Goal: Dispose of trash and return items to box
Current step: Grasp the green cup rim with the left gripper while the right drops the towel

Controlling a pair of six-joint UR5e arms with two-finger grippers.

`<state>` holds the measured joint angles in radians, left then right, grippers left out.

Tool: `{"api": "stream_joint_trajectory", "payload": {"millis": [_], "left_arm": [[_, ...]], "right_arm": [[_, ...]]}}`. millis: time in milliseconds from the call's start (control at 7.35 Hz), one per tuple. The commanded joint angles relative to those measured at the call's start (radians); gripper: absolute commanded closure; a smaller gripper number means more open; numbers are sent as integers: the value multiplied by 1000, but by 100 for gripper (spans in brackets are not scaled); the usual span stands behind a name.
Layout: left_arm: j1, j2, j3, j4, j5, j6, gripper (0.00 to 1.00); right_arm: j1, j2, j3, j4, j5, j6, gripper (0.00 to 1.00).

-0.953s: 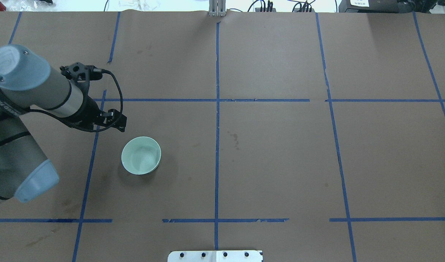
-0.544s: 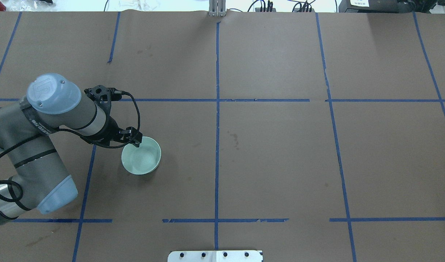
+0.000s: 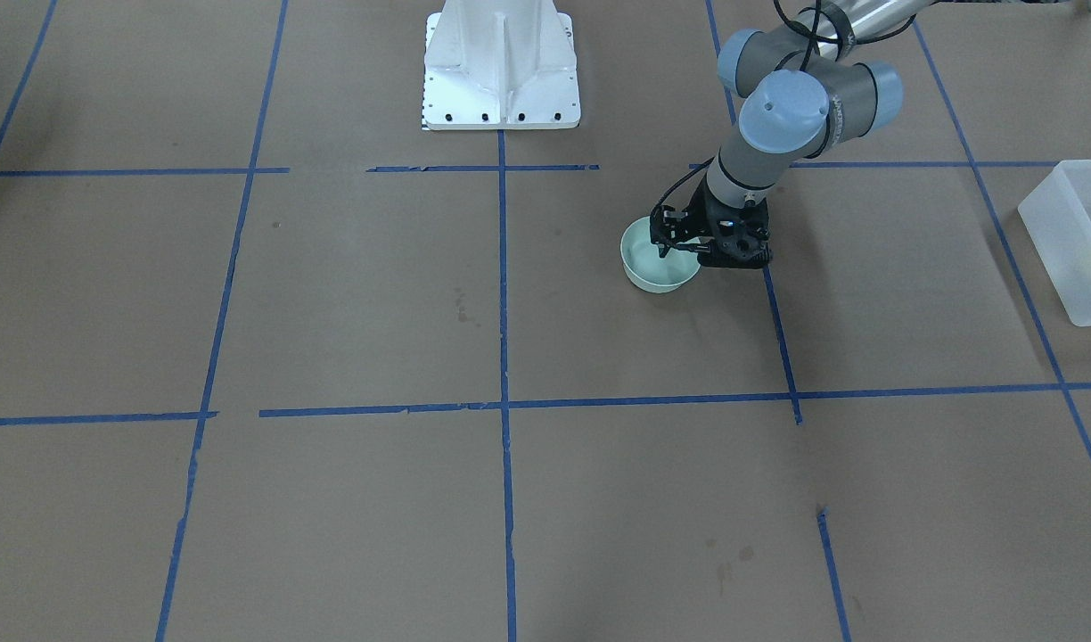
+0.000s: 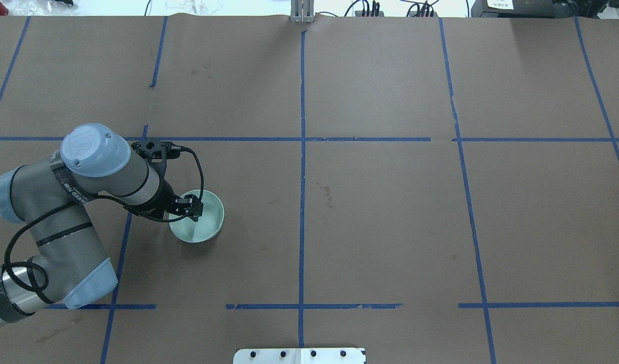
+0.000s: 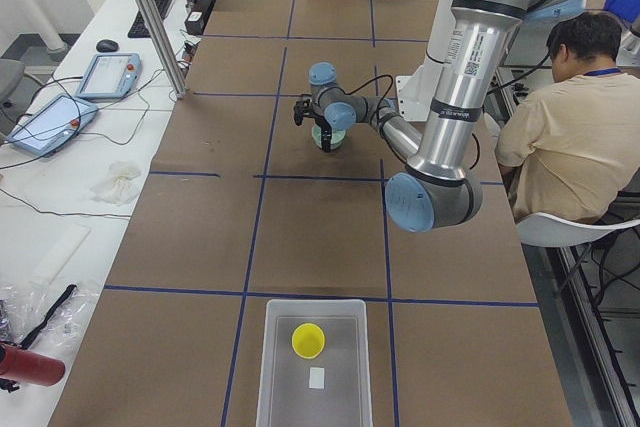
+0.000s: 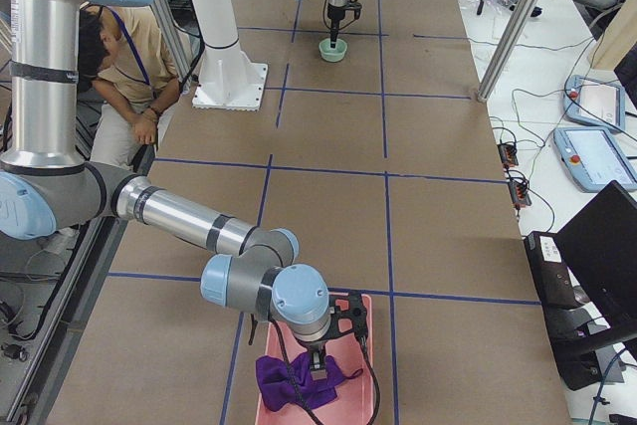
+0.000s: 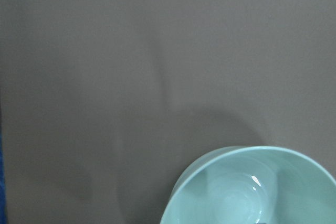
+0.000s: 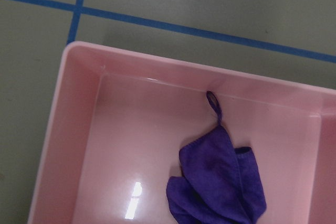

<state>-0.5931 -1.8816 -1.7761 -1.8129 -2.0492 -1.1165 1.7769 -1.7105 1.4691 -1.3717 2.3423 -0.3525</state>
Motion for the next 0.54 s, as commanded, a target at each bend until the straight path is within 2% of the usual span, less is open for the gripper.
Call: {"api": "stream_joint_trajectory", "payload": {"millis": [0, 408], "left_arm": [[6, 1, 3, 0, 1, 6, 100], [-3, 10, -29, 1, 9, 9, 100]], "right_arm": [[-57, -1, 49, 51, 32, 125, 0], [-103, -6, 118, 52, 117, 246, 0]]}}
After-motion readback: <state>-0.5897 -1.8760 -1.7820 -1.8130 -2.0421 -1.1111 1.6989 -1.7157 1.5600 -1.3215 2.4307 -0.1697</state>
